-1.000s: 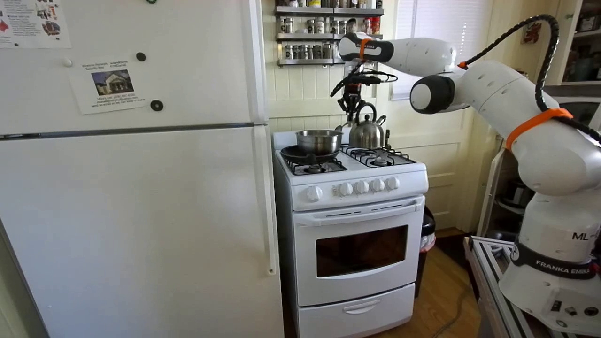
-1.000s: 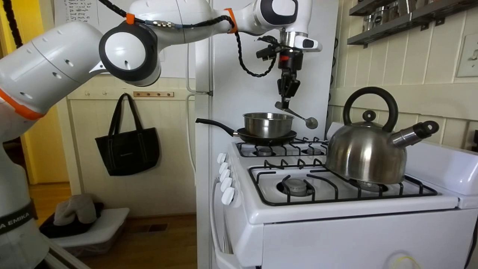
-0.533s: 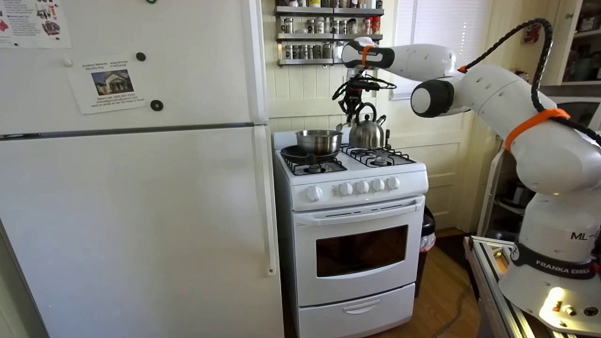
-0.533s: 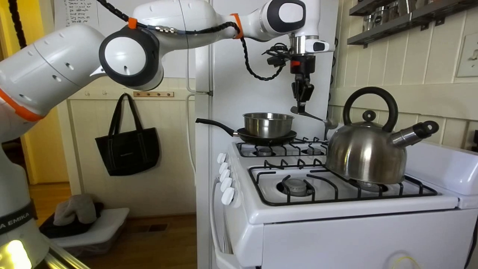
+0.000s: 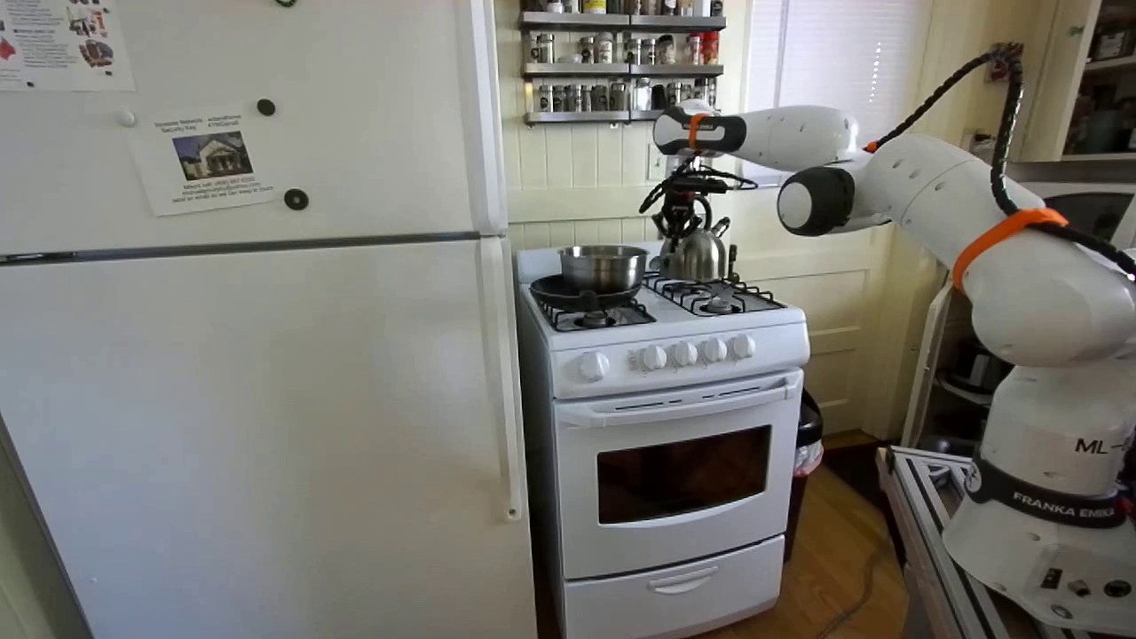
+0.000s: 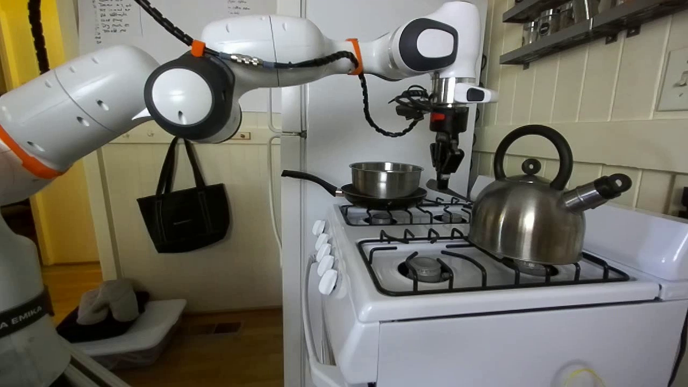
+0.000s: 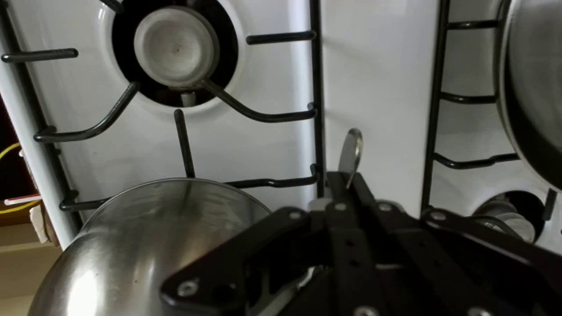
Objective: Move the spoon to the white part of the stove
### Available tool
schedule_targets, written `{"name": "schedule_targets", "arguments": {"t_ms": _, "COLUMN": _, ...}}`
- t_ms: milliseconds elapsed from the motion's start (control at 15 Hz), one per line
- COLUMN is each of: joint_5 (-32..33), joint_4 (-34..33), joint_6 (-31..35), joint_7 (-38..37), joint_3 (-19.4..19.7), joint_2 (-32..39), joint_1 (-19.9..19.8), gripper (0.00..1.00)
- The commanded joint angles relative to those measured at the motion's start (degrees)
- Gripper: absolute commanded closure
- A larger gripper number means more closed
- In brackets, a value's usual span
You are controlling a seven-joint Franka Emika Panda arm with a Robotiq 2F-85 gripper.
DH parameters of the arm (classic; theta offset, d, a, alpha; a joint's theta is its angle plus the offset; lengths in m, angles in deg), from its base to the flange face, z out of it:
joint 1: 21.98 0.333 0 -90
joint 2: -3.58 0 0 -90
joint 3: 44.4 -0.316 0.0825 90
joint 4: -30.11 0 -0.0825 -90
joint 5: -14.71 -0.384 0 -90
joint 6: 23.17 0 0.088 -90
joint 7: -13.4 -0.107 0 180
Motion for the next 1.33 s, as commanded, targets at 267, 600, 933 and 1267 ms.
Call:
{"name": "schedule_targets", "arguments": {"t_ms": 267, "joint_5": 1.56, "joint_4": -1.85, "joint_6": -1.44, "joint_7": 3.71, "joint_3": 0.03, "joint_2": 3.07, "joint_1": 2.28, "gripper": 0.99}}
{"name": "schedule_targets", "arguments": {"t_ms": 600, "joint_5": 1.82, "joint_4": -1.81, "joint_6": 1.24, "joint_7": 3.05, "joint_3": 0.20, "joint_2": 4.52, "joint_1": 4.99, "gripper": 0.99}}
{"name": "schedule_targets", "arguments": {"t_ms": 933, "joint_5": 1.79, "joint_4": -0.98, "joint_6": 2.70, "joint_7": -0.60, "joint_3": 0.92, "joint_2": 5.55, "joint_1": 5.99, "gripper": 0.99}}
{"name": "schedule_targets", "arguments": {"t_ms": 1267, "joint_5": 2.09, "joint_4": -0.14, "joint_6": 1.58, "joint_7": -4.72, "joint_3": 1.65, "joint_2": 5.86, "joint_1": 5.90, "gripper": 0.99}}
